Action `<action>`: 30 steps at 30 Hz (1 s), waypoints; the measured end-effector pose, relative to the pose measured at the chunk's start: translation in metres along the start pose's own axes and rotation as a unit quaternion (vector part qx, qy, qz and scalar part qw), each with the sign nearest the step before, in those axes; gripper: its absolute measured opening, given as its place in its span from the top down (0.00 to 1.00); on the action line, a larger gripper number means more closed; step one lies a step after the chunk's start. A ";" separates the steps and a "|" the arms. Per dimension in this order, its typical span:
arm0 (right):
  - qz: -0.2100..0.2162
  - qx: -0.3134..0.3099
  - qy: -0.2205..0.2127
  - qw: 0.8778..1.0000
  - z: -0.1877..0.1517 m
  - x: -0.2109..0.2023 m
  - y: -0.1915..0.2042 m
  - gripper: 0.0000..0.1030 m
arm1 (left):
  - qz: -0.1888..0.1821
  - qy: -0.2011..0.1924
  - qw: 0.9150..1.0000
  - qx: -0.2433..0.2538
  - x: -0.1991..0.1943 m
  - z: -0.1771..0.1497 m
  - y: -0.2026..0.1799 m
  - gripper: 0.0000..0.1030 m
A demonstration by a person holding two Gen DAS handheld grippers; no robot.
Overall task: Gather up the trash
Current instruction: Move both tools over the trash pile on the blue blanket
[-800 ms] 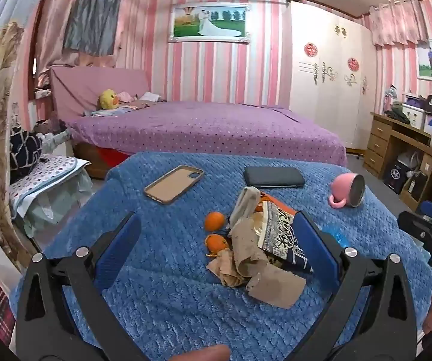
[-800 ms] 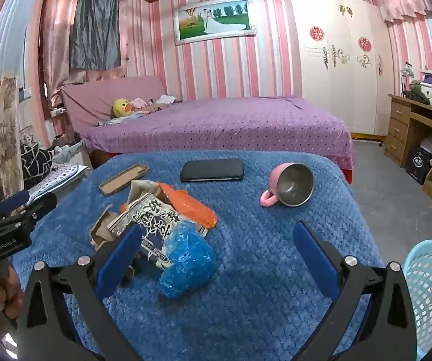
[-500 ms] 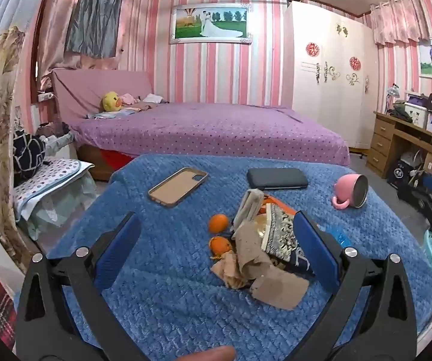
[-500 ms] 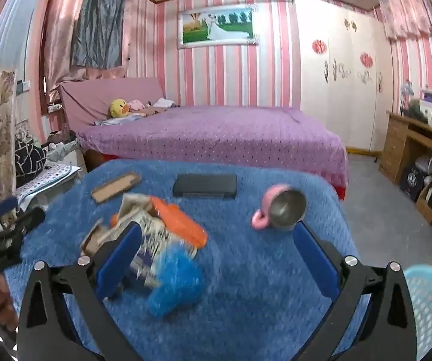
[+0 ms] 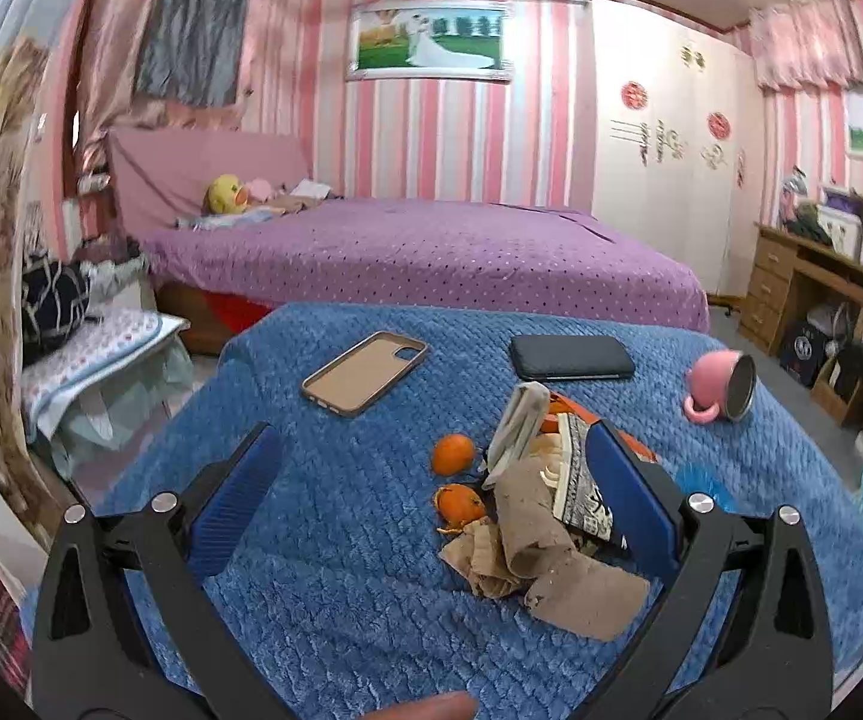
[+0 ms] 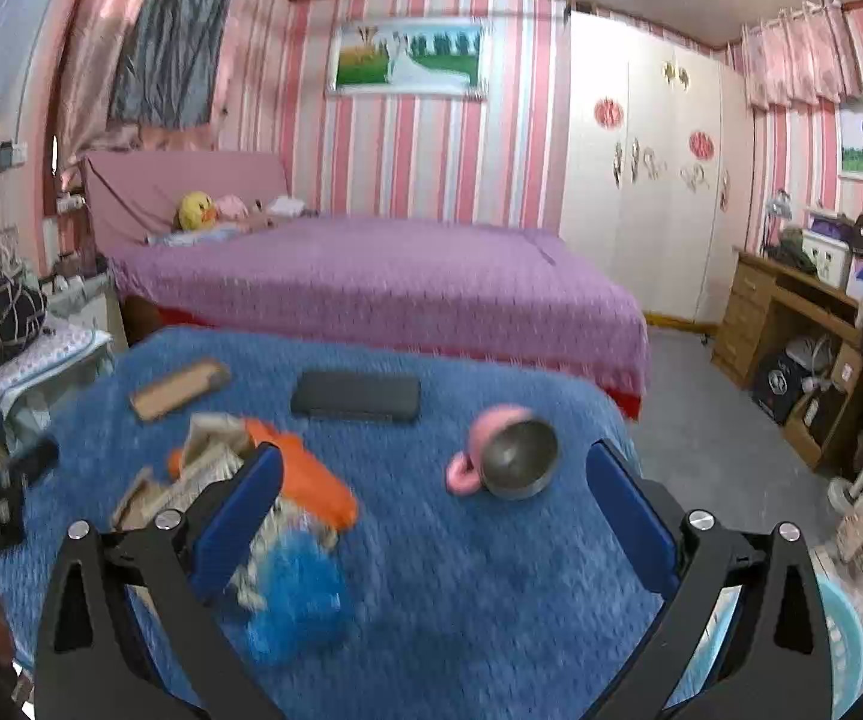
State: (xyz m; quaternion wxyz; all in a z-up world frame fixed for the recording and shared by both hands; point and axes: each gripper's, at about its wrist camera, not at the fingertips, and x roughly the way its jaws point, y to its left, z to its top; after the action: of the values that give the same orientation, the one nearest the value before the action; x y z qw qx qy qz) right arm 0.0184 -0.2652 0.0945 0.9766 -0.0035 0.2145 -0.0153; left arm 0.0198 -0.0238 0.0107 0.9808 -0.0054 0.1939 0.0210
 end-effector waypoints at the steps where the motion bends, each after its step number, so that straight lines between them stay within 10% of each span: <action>1: 0.003 0.008 0.006 1.000 -0.002 -0.002 -0.002 0.04 | 0.000 0.001 1.000 -0.011 -0.005 0.003 -0.001 0.05; 11: 0.078 0.060 0.033 0.995 -0.034 0.010 0.010 0.04 | 0.021 0.010 0.999 0.028 -0.027 0.005 -0.013 0.05; 30: 0.077 0.009 0.028 0.997 -0.047 0.018 0.030 0.04 | 0.009 0.056 0.998 0.022 -0.005 0.000 0.008 0.05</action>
State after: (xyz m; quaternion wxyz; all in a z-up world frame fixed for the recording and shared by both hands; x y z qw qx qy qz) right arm 0.0164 -0.2357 0.0440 0.9684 0.0222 0.2416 0.0576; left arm 0.0150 -0.0163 0.0122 0.9679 0.0171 0.2494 0.0253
